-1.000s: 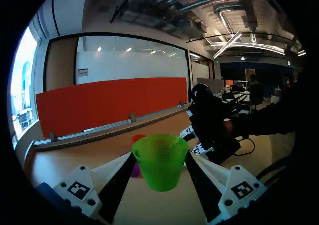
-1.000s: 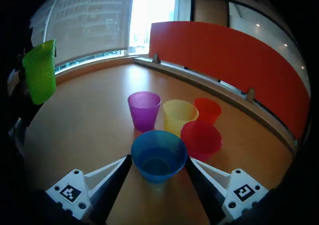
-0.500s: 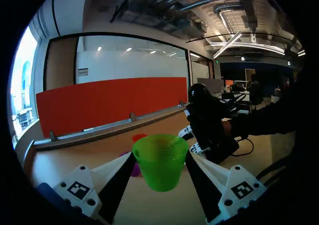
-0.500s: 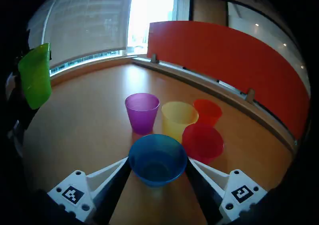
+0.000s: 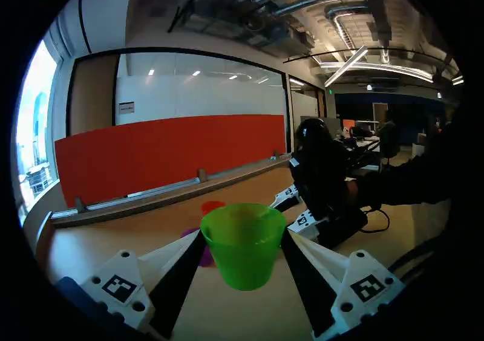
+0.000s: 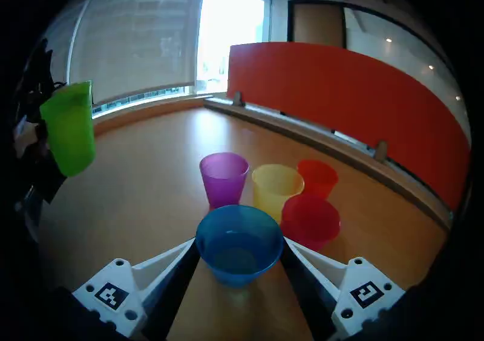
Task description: Pour water
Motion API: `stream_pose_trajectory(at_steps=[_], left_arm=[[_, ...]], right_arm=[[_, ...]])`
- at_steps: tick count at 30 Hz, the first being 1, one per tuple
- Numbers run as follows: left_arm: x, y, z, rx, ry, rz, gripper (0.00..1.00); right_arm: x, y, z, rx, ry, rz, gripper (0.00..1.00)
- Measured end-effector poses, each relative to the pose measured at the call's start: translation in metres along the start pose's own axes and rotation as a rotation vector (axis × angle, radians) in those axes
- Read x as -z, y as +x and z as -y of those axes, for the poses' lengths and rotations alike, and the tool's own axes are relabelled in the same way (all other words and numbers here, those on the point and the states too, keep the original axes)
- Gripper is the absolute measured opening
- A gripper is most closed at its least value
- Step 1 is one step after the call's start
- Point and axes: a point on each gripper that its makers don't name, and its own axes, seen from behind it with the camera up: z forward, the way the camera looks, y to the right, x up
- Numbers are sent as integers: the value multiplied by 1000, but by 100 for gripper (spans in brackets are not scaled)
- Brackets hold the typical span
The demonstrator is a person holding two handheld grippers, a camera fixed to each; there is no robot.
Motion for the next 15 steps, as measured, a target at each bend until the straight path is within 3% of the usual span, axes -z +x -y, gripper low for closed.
stream_pose_trajectory(at_steps=[15], left_arm=[[-5, -3, -1, 2, 1, 3, 87]], right_arm=[[34, 50, 17, -12, -7, -188, 92]])
